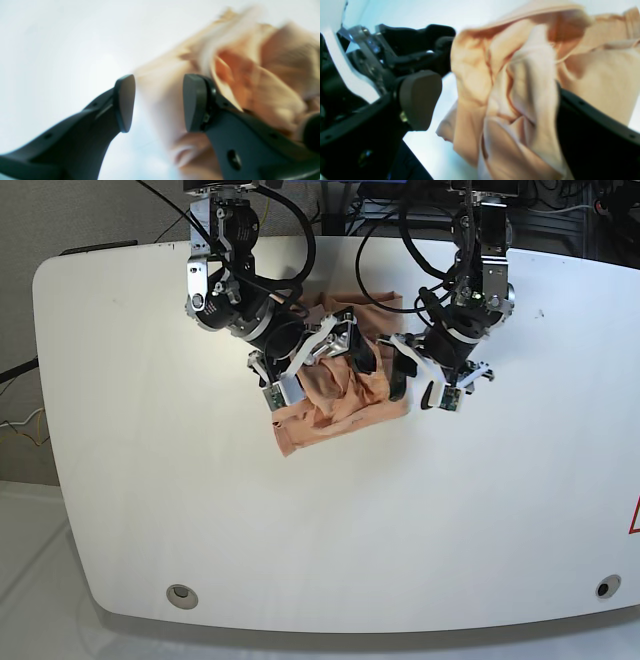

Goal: Fold the T-shirt properly
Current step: 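Lift the held fabric with the right gripper and fold it over the bundle, then release the left gripper and reposition both grippers on the bundled shirt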

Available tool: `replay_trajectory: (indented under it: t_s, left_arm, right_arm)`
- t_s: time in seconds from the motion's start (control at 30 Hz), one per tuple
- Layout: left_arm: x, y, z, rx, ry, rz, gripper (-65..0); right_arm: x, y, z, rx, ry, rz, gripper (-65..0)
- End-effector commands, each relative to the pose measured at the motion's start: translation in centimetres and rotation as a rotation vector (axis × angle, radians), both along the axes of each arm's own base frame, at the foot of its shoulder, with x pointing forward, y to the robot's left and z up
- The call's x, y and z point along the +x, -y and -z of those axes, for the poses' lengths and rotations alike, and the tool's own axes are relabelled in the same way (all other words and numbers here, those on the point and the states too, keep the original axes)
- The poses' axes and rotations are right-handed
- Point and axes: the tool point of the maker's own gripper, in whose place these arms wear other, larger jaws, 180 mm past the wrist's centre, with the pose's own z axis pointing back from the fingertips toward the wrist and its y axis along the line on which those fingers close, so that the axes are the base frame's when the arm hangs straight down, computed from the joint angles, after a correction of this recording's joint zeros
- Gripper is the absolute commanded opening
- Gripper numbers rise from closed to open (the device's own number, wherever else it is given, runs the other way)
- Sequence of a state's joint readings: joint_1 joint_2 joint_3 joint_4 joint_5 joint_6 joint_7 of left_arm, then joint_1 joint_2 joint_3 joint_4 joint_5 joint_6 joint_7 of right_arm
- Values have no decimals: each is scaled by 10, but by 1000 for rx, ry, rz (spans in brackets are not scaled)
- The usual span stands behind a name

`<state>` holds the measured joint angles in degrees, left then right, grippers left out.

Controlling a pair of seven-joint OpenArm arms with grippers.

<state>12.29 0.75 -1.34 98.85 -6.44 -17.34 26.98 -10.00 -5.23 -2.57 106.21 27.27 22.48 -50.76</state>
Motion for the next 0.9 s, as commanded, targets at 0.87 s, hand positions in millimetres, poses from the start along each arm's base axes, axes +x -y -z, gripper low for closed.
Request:
replay_trajectory:
  t_s: [0.87]
  left_arm:
    - [23,-68,-33,46,110,-155,-365]
  right_arm:
    - [-5,-30,-9,60,21,-76,-113]
